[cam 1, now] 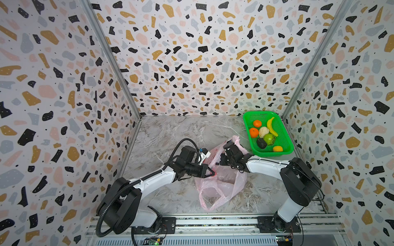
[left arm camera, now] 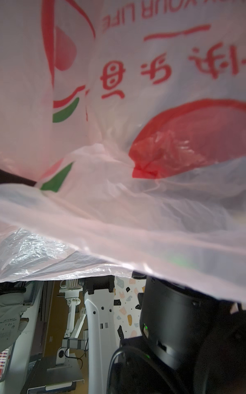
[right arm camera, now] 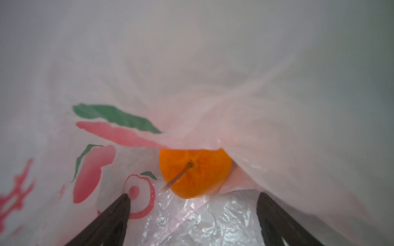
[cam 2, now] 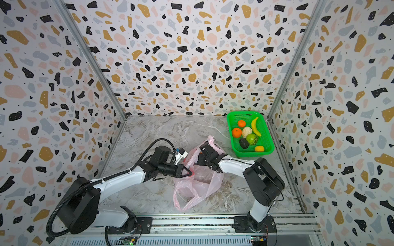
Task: Untie the knot of the plastic bag and take out the fruit
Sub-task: Pick up the fruit from the plastic bag.
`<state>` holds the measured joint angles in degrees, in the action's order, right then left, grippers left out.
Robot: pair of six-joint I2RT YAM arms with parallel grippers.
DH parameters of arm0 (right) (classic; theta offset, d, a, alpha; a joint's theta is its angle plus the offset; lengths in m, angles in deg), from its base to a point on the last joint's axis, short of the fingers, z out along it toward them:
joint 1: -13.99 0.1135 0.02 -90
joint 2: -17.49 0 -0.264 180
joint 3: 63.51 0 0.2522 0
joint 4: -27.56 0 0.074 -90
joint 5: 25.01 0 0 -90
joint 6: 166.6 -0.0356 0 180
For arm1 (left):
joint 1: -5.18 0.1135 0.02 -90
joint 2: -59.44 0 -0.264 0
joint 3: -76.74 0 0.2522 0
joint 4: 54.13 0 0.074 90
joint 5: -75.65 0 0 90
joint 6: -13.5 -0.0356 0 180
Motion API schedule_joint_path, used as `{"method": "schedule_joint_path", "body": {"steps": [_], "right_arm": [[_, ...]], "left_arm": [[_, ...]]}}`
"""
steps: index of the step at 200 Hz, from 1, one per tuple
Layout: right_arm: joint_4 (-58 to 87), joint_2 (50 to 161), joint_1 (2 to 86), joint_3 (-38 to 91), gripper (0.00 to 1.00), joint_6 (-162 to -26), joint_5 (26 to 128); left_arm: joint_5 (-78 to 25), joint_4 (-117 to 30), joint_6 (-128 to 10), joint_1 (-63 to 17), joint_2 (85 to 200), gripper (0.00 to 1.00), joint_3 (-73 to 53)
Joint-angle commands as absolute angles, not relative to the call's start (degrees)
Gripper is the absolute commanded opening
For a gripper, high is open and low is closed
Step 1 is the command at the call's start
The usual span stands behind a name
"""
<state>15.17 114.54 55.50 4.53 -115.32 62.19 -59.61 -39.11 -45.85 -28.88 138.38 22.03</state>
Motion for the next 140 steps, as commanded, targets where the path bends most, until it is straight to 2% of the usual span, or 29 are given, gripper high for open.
{"method": "schedule_joint_path", "body": {"steps": [1, 65, 98, 129, 140], "right_arm": [[16.4, 114.8, 56.5, 6.2, 0.93, -117.3, 64.2], [15.0, 125.9, 56.9, 15.6, 0.92, -117.1, 58.5], [15.0, 127.6, 56.8, 17.3, 0.73, -115.6, 57.8], [16.0, 126.8, 56.4, 15.8, 0.47, -115.4, 57.5], [16.4, 125.9, 56.4, 15.0, 0.44, -115.2, 57.7]], "left_arm": [[-61.8, -40.6, -46.2, -28.5, 138.4, 0.00, 22.2], [-63.6, -44.0, -44.4, -28.4, 138.3, 0.00, 24.2], [-63.4, -42.2, -45.5, -28.4, 137.9, 0.00, 24.3], [-63.1, -41.6, -45.9, -28.4, 137.5, 0.00, 24.2], [-62.8, -40.8, -46.4, -28.4, 137.4, 0.00, 23.9]]}}
